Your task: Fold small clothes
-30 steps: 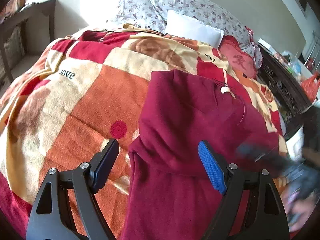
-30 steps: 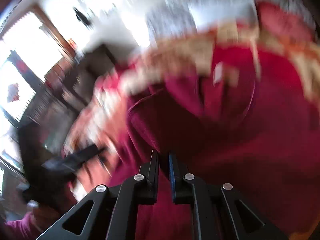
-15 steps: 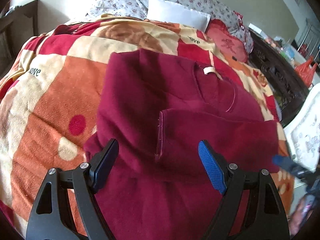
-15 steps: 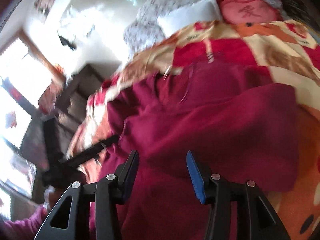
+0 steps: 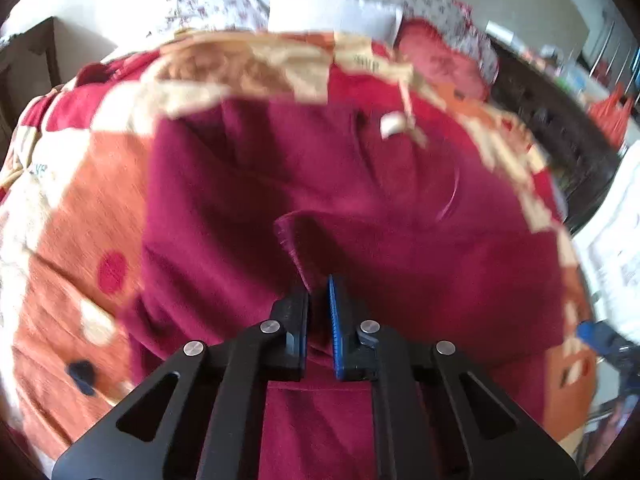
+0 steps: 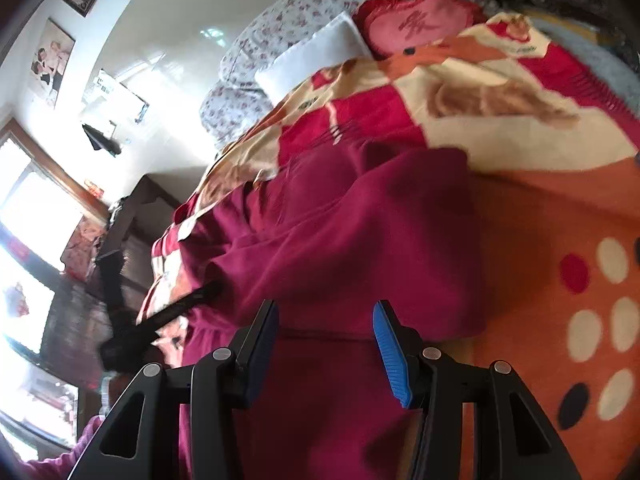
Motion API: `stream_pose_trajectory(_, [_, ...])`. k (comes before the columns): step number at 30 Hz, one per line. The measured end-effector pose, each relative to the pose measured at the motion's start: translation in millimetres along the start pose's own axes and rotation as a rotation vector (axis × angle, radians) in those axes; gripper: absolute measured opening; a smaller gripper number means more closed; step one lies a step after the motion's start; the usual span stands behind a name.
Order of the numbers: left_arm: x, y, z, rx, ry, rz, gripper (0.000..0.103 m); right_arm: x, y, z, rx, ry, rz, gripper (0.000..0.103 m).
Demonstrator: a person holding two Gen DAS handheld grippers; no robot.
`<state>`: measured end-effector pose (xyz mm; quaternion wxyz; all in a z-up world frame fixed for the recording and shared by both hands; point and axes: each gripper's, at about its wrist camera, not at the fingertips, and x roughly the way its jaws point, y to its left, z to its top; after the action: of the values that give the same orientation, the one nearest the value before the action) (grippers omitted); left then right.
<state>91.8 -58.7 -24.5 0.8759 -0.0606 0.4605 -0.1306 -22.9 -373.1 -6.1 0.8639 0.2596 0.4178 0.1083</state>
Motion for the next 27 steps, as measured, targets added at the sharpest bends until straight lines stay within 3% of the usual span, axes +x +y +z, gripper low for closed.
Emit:
stream_pose_trajectory(5, [-37,23,26,0.006,-0.114,0.036,0.007,-5,4,14,-0.027,-0.047,-0.034,0.047])
stream_pose_trajectory(10, [-14,43,15,-0.021,-0.038,0.082,0.007,18,17,27,-0.089,-0.046,-0.117,0.047])
stream_pose_trajectory(15, [1,64,-2,-0.091,-0.031,0.167,0.007,62,16,40,-0.148,0.013,-0.22,0.047])
stream_pose_trajectory(19, [8,65,-9,-0.065,-0.01,0.175,0.007,88,2,46,-0.163,0.051,-0.261,0.047])
stream_pose_trajectory(27, [-11,57,-6,-0.065,-0.031,0.177,0.007,63,19,32,-0.22,0.053,-0.291,0.047])
